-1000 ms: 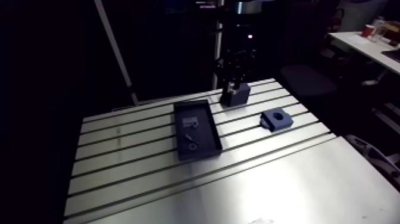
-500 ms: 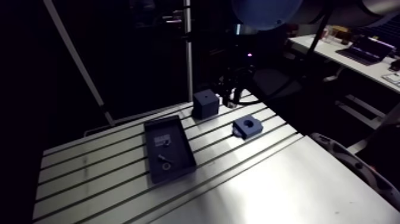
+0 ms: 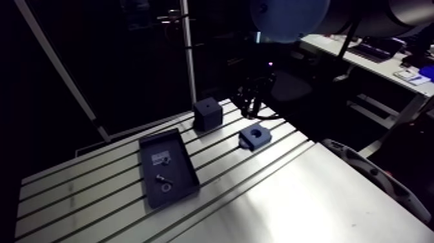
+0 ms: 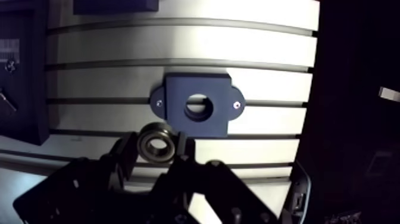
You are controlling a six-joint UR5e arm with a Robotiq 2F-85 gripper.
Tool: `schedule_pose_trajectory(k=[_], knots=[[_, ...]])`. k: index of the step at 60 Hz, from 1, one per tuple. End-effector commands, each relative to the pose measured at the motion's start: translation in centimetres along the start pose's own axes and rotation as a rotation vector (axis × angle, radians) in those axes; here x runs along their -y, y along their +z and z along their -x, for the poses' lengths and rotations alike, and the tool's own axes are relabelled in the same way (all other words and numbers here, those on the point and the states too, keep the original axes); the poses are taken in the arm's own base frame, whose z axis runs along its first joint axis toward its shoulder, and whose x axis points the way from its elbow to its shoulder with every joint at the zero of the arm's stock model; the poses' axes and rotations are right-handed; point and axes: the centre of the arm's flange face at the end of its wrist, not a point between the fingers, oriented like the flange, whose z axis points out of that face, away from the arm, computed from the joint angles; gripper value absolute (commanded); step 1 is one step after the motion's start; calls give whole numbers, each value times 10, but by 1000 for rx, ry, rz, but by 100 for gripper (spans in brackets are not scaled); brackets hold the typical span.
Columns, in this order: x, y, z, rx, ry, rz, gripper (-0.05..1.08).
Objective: Pick up the bearing and press it into the housing until flush.
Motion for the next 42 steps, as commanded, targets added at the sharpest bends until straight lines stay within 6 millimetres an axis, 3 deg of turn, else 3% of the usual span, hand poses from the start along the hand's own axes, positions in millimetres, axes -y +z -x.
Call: schedule_pose_trajectory(k=[1,42], knots=[[-12,13,0,2,21,1,63],[-28,57,-7,31,47,-16,63]])
